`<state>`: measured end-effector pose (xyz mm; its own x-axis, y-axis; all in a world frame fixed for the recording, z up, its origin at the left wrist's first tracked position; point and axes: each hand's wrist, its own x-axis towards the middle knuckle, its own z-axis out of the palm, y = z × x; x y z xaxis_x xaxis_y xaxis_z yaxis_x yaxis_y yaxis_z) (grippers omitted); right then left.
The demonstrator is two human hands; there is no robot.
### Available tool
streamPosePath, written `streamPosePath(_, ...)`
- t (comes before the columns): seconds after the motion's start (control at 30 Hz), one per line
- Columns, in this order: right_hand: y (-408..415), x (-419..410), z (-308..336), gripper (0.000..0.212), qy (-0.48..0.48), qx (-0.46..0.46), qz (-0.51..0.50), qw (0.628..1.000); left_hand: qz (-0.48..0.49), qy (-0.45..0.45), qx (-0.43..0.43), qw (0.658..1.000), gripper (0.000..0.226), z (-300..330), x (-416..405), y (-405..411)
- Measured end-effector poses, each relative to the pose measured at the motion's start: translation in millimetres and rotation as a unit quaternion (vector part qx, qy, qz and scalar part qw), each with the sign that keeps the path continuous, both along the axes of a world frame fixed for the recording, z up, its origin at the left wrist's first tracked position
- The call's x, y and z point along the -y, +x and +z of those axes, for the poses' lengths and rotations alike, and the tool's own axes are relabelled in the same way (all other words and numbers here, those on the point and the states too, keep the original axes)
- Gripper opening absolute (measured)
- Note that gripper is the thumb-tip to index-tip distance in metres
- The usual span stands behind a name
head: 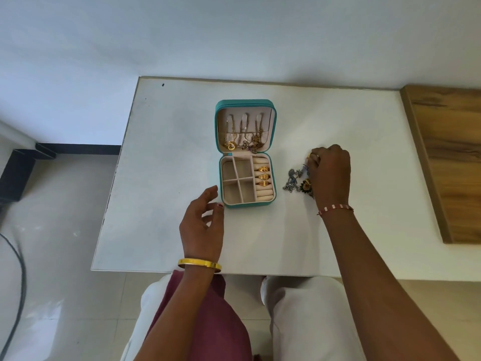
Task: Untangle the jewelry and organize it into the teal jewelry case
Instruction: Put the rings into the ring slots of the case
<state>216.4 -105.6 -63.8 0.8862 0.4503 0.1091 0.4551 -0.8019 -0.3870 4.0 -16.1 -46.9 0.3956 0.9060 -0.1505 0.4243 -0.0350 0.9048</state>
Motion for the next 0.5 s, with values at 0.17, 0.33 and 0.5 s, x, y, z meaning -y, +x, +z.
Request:
streamPosePath(0.17,-34,-4,16,0.021,0.144,-0.01,-0.004,0.99,0.008,0.015,0.005,1.0,0.024,1,8,-4)
streamPosePath(0.33,-100,-5,31,0.02,0.266,-0.127,0.007,0.956,-0.015,0.021,0.044,0.999,0.021,3,18,-5)
streamPosePath(0.5,-136,-6,31,0.019,0.295,-0.202,0.025,0.933,-0.072,0.071,0.06,0.993,0.02,3,22,-4)
